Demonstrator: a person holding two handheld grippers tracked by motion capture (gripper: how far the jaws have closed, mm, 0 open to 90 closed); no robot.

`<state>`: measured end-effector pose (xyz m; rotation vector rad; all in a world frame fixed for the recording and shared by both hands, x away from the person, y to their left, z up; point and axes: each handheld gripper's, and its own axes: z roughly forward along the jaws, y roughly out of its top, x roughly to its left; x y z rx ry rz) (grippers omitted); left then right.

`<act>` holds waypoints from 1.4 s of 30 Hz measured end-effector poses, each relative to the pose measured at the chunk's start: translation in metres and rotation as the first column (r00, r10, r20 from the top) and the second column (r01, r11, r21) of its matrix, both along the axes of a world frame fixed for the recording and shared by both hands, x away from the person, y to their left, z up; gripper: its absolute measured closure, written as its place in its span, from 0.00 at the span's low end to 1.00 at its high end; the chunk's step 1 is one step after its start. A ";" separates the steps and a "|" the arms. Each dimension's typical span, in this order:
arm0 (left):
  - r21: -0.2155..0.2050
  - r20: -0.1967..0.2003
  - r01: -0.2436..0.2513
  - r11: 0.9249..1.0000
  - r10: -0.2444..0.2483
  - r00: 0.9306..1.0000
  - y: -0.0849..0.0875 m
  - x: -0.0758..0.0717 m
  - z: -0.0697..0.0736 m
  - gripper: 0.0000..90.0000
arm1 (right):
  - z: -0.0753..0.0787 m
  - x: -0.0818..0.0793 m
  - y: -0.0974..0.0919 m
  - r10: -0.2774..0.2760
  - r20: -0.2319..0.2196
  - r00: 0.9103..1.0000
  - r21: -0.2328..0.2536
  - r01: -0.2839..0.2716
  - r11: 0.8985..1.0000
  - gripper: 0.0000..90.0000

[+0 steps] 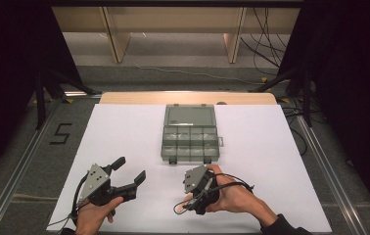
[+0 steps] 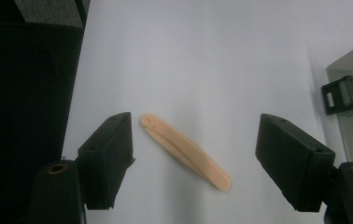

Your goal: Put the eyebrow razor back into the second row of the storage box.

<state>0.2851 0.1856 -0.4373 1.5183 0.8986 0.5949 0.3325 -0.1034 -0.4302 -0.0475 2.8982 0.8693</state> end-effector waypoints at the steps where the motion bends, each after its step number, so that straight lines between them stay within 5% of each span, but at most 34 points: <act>1: 0.000 0.000 0.000 1.000 0.000 1.000 0.000 0.000 0.000 0.18 | -0.001 0.000 0.001 -0.002 0.000 1.000 -0.014 0.002 1.000 0.32; 15: -0.004 0.002 0.000 1.000 0.000 1.000 0.000 0.000 0.000 0.18 | -0.017 0.009 0.012 0.038 -0.030 0.999 -0.102 -0.041 0.994 0.40; 42: -0.006 0.001 0.000 1.000 0.000 1.000 0.000 0.000 0.000 0.18 | -0.032 0.021 0.020 0.093 -0.091 0.992 -0.159 -0.106 0.981 0.57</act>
